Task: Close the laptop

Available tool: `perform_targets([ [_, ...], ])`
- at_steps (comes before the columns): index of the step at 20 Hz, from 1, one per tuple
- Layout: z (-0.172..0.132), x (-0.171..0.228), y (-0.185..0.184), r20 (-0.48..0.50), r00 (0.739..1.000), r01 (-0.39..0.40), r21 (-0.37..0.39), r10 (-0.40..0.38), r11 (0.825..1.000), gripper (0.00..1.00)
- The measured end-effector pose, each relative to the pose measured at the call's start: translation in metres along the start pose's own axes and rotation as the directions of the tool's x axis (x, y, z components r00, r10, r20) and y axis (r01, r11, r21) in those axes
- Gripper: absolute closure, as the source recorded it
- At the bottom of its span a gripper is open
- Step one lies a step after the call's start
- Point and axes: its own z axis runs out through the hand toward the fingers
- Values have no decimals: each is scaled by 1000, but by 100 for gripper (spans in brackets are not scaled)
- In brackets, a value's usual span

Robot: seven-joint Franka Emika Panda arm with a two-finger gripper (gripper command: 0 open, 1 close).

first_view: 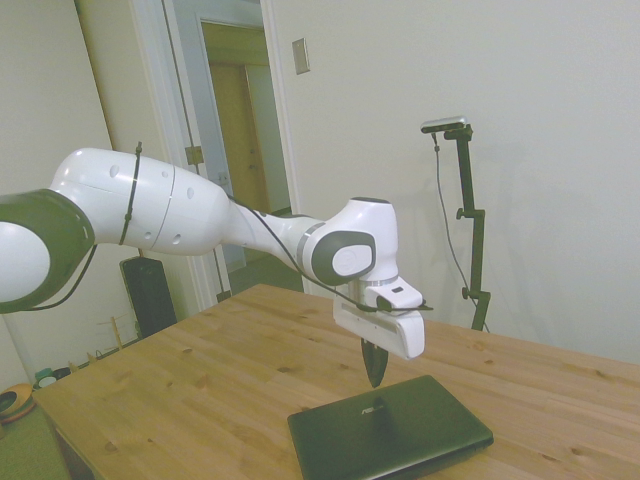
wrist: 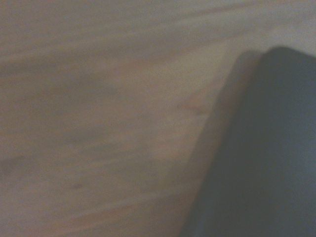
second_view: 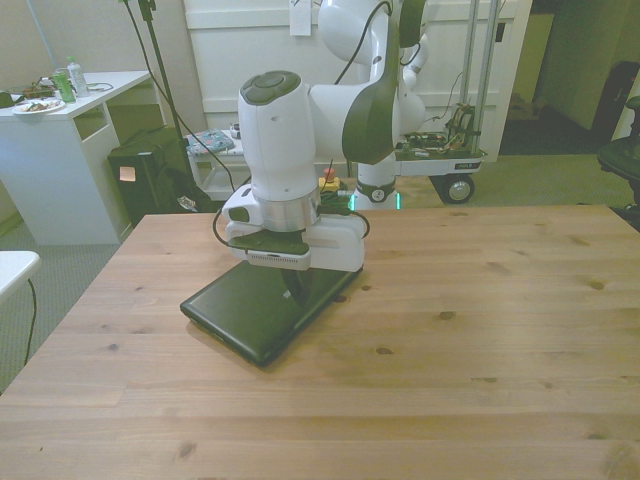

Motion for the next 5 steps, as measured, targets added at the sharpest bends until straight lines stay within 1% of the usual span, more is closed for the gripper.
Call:
perform_targets([
  [2, -1, 1, 20, -7, 1000, -22, 5, 22, 1000, 100],
  [3, -7, 0, 29, -11, 999, -30, 13, 30, 999, 100],
  [5, -27, -4, 43, -26, 999, -34, 35, 35, 999, 100],
])
